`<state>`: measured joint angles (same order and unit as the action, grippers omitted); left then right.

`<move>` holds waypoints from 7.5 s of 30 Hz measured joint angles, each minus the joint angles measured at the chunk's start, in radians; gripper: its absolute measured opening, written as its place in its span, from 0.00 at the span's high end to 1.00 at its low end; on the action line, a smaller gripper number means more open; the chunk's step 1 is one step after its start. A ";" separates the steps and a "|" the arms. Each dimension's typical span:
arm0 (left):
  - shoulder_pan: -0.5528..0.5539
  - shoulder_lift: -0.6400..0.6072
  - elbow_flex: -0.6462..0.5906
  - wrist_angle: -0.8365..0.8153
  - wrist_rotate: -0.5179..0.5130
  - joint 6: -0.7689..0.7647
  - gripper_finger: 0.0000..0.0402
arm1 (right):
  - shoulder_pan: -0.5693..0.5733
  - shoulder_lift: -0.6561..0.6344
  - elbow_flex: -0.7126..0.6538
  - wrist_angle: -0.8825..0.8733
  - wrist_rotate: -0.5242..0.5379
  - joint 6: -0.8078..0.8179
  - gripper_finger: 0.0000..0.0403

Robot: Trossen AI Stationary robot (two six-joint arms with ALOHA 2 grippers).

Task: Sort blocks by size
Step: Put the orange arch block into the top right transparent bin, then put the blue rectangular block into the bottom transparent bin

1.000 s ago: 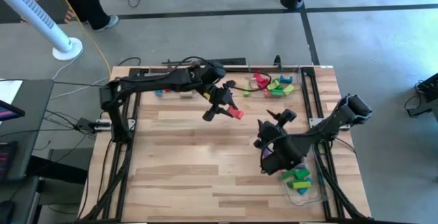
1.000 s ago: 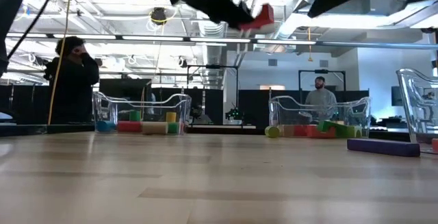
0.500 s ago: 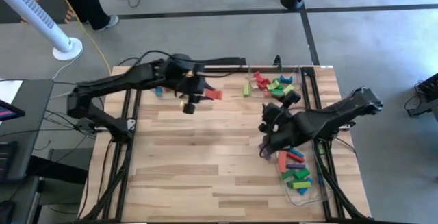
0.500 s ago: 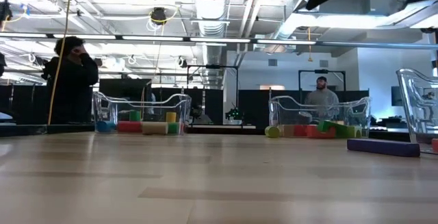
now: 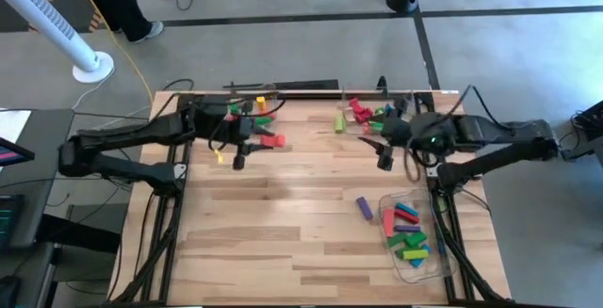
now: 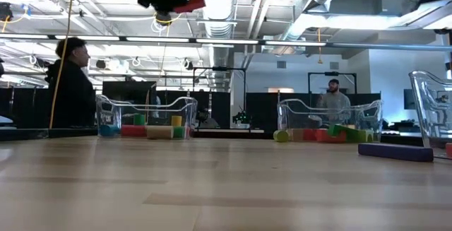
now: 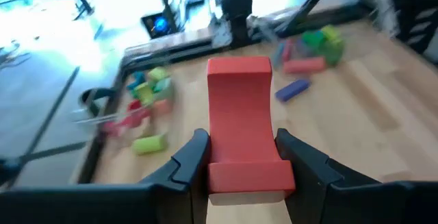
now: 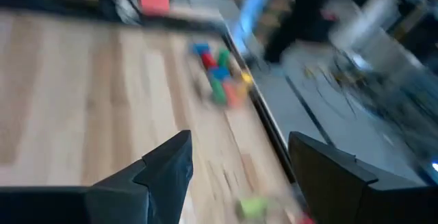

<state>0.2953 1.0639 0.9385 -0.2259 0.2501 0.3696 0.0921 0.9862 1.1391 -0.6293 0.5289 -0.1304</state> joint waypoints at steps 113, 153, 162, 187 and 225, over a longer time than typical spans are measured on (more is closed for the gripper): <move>-0.199 0.345 -0.357 1.112 -0.127 -0.163 0.67 | -0.042 0.540 -0.395 1.434 -0.425 -0.140 0.46; -0.142 -0.052 -0.356 0.331 -0.363 -0.187 0.38 | -0.219 0.067 -0.395 0.530 0.068 -0.017 0.59; -0.217 0.126 -0.357 0.274 -0.361 -0.254 0.38 | -0.599 0.091 -0.396 0.325 -0.087 0.130 0.59; -0.317 0.509 -0.357 0.582 -0.362 -0.314 0.38 | -0.836 0.317 -0.395 0.334 -0.332 0.184 0.37; -0.362 0.508 -0.357 0.610 -0.362 -0.333 0.38 | -0.044 0.395 -0.138 -0.064 -0.479 0.476 0.37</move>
<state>-0.0663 1.5719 0.5819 0.3840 -0.1120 0.0368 0.0485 1.3814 1.0016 -0.6933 0.0499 0.3453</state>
